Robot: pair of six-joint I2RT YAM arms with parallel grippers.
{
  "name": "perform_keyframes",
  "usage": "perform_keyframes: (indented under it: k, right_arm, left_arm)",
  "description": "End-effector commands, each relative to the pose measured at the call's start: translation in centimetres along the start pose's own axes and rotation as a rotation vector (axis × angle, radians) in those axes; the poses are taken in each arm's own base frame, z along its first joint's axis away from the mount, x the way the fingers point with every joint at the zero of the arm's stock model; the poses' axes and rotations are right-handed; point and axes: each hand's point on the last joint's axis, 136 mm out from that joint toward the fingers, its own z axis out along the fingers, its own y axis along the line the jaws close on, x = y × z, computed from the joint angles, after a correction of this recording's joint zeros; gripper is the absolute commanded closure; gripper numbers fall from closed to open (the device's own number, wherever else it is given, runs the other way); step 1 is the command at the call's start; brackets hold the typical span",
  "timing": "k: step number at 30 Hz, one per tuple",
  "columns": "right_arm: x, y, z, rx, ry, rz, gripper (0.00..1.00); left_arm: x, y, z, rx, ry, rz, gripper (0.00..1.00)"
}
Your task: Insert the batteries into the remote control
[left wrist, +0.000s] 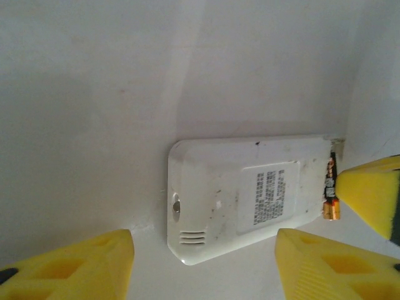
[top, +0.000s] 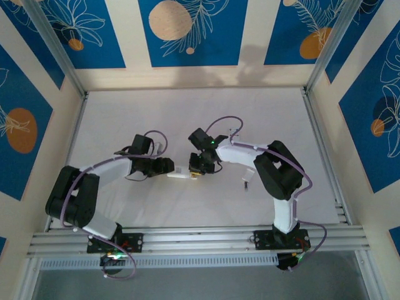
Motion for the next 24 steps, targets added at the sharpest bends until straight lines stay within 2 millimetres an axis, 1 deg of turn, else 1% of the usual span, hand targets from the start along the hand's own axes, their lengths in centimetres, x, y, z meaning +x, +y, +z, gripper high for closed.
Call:
perform_keyframes:
  k: [1,4,8,12,13,16,22,24]
  right_arm:
    - [1.0,-1.6,2.8,0.099,-0.007,-0.066,0.91]
    - [0.8,-2.3,3.5,0.140,-0.053,-0.115,0.91]
    - [-0.3,-3.0,4.0,0.174,-0.124,-0.156,0.91]
    - [-0.7,-2.0,4.4,0.124,-0.140,-0.170,0.92]
    - [-0.8,-1.6,4.2,0.109,-0.141,-0.168,0.92]
    - [-0.8,-0.3,3.0,0.044,-0.158,-0.170,0.92]
    - [-1.6,2.9,-1.0,-0.053,-0.190,-0.206,0.90]
    - [-1.8,3.5,-2.0,-0.068,-0.199,-0.207,0.88]
  left_arm:
    - [0.0,-0.2,0.4,0.031,0.035,0.006,0.42]
    - [0.3,0.1,0.9,0.024,0.058,0.008,0.47]
    - [0.6,0.5,1.3,0.014,0.067,0.007,0.50]
    - [0.5,0.6,1.3,0.012,0.065,0.006,0.52]
    - [0.5,0.6,1.3,0.012,0.063,0.003,0.52]
    - [0.4,0.4,1.2,0.015,0.057,0.006,0.52]
    - [0.1,0.5,1.1,0.009,0.046,0.022,0.51]
    - [0.0,0.5,1.2,0.007,0.044,0.023,0.50]
